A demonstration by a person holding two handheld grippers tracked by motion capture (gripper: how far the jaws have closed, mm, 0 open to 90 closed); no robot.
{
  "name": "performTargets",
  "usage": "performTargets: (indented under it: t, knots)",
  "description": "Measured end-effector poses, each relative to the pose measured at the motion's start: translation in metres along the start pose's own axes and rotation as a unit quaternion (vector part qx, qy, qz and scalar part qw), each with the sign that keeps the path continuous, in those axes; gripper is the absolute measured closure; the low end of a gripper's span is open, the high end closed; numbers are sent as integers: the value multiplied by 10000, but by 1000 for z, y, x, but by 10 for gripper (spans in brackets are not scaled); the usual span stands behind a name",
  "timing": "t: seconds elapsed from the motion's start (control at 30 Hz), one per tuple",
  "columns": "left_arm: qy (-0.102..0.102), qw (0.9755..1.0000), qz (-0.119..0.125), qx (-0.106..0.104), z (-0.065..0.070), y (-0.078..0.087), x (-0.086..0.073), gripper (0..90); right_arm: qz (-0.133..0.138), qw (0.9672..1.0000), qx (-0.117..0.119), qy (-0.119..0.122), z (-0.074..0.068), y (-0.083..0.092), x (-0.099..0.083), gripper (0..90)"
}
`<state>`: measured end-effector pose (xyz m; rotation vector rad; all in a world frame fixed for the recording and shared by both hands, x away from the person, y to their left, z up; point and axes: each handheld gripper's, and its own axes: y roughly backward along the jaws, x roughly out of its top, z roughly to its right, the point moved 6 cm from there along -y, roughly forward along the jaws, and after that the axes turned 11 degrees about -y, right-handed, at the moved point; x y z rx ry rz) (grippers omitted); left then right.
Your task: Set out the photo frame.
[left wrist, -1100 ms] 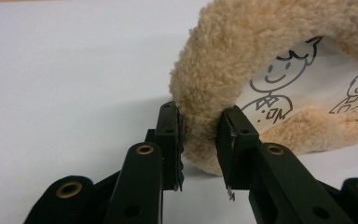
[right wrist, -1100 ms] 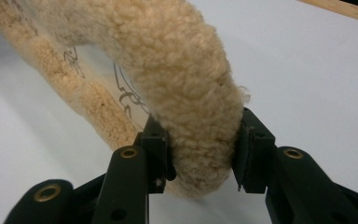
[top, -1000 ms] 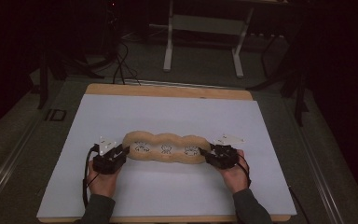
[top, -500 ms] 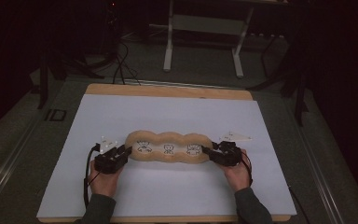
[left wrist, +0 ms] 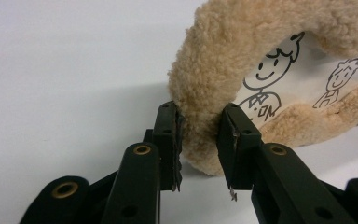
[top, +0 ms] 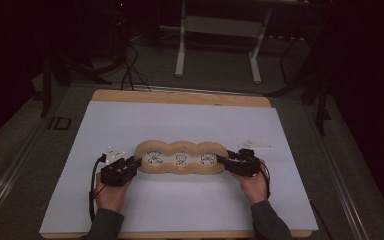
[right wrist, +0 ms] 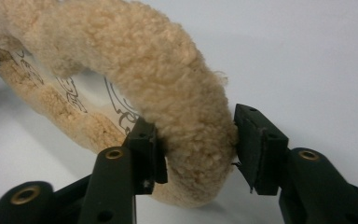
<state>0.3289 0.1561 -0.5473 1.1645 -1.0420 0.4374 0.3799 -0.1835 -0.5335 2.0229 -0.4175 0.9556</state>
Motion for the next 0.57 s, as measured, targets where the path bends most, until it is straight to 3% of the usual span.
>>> performTargets:
  t: [0.03, 0.23, 0.57]
  knots:
    - [50, 10000, 17, -27, -1, 0, 0, 672, -15, 10000, -27, -8, 1, 1, 0, 465]
    - [234, 9996, 170, 17, -8, 8, 2, 502, 64, 9999, -82, 11, 3, 11, 2, 376]
    - [330, 9983, 481, -45, -26, 32, 10, 458, 53, 9996, -153, 226, 5, 32, 9, 311]
